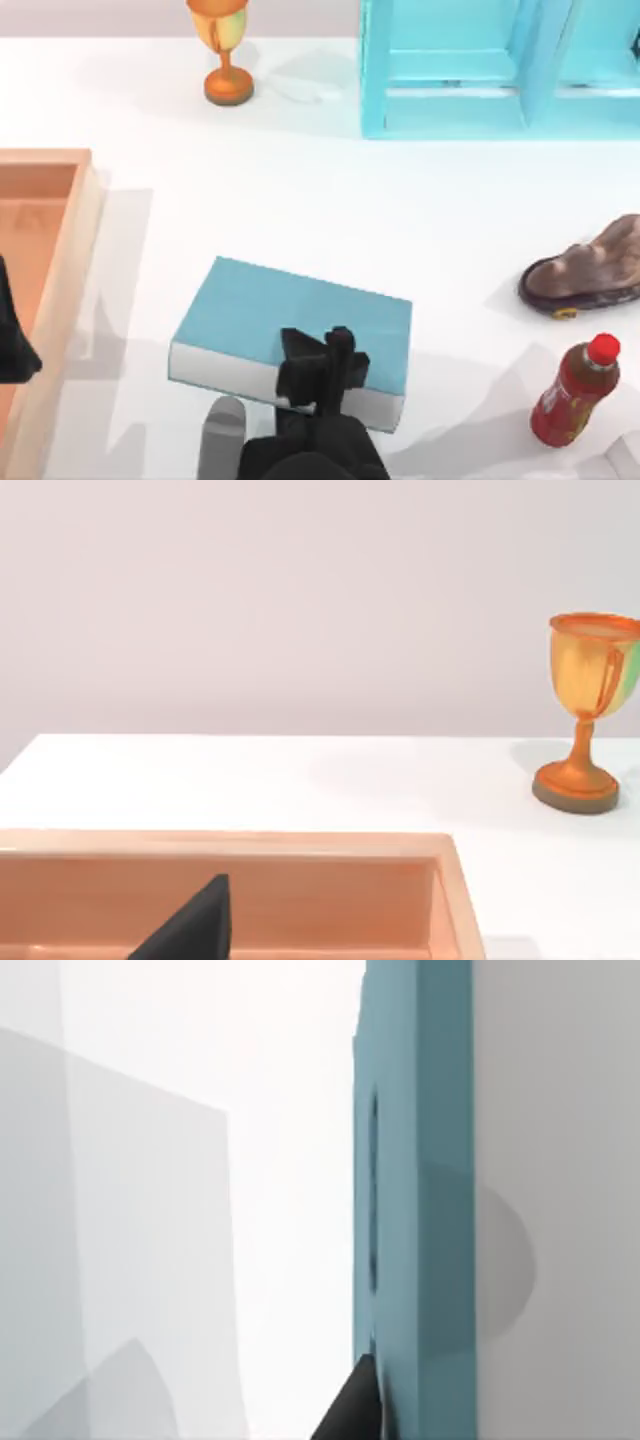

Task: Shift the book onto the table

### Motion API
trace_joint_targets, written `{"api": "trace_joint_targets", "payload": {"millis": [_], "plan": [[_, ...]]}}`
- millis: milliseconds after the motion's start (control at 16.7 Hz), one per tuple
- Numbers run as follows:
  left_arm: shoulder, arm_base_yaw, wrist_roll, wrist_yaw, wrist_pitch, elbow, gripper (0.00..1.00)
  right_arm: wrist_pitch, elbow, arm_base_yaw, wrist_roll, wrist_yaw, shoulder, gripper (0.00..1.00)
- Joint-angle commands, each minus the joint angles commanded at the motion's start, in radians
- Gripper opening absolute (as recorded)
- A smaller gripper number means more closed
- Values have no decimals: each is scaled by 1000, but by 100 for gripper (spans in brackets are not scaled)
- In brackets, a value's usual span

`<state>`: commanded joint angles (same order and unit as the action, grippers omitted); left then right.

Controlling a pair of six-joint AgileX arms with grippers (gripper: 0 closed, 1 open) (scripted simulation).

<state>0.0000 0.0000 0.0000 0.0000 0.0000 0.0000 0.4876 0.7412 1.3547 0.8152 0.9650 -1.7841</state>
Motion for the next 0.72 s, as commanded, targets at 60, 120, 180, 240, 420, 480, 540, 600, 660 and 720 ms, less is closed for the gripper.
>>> {"api": "trace_joint_targets", "payload": {"millis": [60,120,180,240,420,480,540,600,660,720], "plan": [[0,0,0,0,0,0,100,-2,2,54,50,38,-6,0],[0,0,0,0,0,0,100,-2,4,98,90,68,-9,0],[0,0,0,0,0,0,100,-2,6,131,121,92,-10,0],[0,0,0,0,0,0,100,-1,8,154,142,109,-10,0],[0,0,0,0,0,0,100,-1,9,169,156,120,-9,0],[0,0,0,0,0,0,100,-1,9,169,156,120,-9,0],[0,0,0,0,0,0,100,1,2,166,148,116,-11,0],[0,0,0,0,0,0,100,-1,2,167,147,118,-9,0],[0,0,0,0,0,0,100,-8,4,172,144,123,-6,0],[0,0,0,0,0,0,100,-16,6,179,141,129,-3,0]]}}
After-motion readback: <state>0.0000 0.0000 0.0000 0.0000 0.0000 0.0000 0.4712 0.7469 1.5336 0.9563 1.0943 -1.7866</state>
